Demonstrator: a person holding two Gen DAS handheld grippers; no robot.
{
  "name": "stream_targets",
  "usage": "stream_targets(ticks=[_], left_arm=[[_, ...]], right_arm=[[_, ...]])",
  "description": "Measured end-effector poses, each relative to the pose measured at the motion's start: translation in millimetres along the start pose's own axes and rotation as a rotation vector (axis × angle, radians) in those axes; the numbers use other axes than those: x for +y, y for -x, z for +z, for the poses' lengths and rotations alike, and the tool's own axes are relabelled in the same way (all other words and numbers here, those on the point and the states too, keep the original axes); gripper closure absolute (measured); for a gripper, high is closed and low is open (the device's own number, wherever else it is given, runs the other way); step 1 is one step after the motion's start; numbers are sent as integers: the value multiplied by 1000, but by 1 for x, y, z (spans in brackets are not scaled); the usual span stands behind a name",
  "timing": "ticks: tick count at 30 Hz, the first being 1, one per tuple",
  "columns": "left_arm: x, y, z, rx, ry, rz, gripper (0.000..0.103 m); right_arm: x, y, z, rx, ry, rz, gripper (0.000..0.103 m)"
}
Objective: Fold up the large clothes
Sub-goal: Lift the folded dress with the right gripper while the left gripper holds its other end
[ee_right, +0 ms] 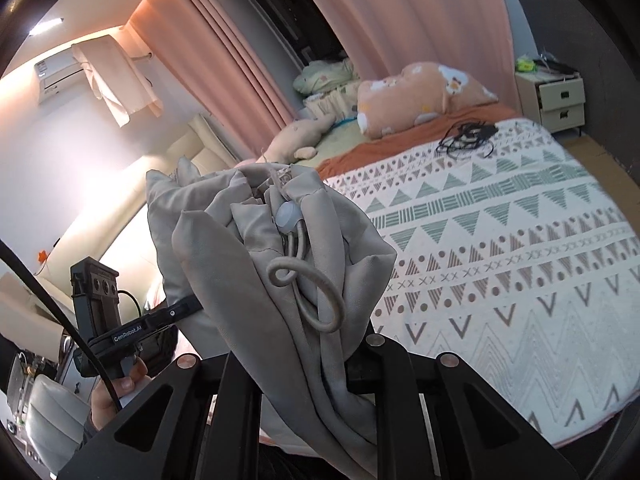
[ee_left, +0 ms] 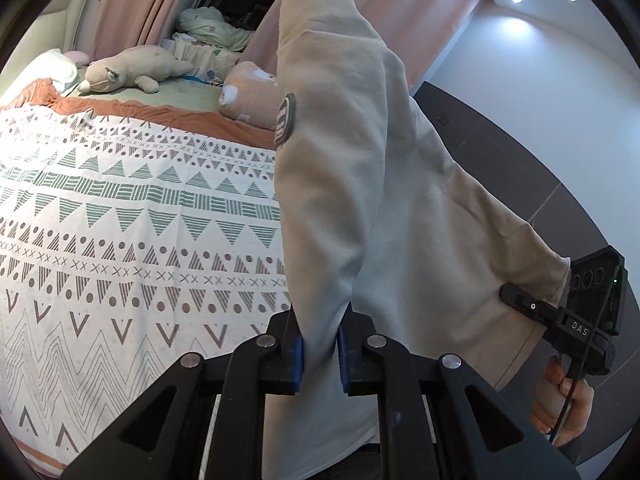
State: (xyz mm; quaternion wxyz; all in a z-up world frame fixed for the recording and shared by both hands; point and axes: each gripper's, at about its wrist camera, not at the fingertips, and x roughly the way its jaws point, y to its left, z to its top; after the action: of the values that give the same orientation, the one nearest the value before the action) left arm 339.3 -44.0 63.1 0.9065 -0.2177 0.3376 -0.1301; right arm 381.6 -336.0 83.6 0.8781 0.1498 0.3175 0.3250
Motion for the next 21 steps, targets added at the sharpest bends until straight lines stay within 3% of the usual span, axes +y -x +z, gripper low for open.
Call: stream_targets(ticks=[10,21], left_arm=[[-80,13,-10,6,-80,-85,88],[-173,-36,-23,60,-152,-209,88]], right_arm=[[-21,98,-17,-85,-20,-27,92],[-76,180,-20,-149,-26,-124,92]])
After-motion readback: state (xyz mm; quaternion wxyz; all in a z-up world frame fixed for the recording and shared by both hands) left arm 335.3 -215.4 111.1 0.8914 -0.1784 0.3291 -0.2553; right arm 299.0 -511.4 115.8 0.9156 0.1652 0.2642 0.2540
